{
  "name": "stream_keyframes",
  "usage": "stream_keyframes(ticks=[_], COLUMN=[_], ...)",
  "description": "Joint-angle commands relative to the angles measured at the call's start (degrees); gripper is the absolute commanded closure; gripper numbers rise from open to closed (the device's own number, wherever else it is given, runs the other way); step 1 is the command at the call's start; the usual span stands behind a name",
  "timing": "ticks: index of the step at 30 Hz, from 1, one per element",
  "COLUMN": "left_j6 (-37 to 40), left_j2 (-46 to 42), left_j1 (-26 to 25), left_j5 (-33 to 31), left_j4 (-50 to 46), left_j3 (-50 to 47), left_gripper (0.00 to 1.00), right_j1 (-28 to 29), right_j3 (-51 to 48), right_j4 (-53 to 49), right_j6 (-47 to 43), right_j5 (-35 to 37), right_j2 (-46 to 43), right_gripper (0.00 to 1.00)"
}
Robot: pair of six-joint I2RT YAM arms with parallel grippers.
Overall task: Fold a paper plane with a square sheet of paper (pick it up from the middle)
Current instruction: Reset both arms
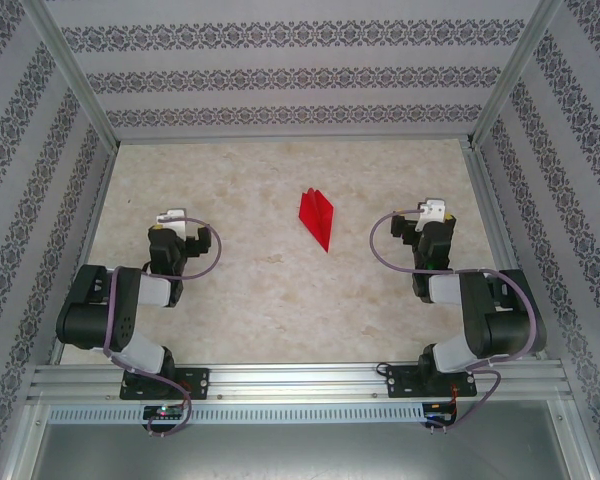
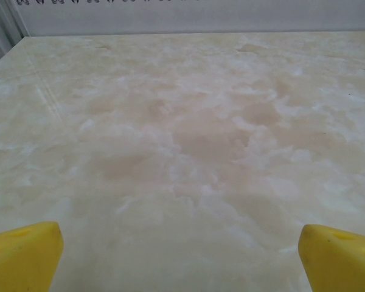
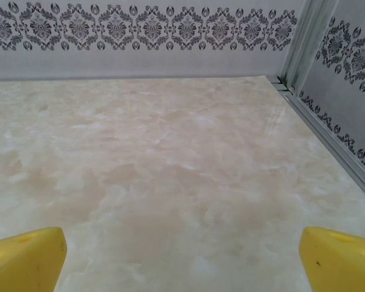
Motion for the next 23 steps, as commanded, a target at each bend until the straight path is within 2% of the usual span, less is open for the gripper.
stream_keyframes(ticks=[1, 4, 7, 21, 23], left_j6=[1.9, 2.1, 4.2, 4.2, 4.1], left_j2=[0.3, 0.0, 0.2, 0.3, 0.3], left_j1=[-0.2, -0.7, -0.8, -0.7, -0.7], left_j5=[0.1, -0.5, 4.5, 4.6, 4.6], left_j4=[1.6, 1.0, -2.1, -2.0, -1.8], left_j3=[2.3, 2.4, 4.0, 4.1, 4.0], left_gripper=[0.00, 0.00, 0.00, 0.00, 0.00], right_j1=[-1.7, -2.3, -2.3, -2.3, -2.4], right_j3=[1.4, 1.5, 1.5, 1.3, 0.4], right_j4=[0.6, 0.5, 0.5, 0.7, 2.1], right_j6=[1.8, 2.1, 2.2, 2.2, 0.9], right_j5=[-0.7, -1.6, -1.7, -1.7, -6.2], right_j2=[0.2, 0.2, 0.2, 0.1, -0.1], right_gripper=[0.02, 0.02, 0.02, 0.02, 0.02])
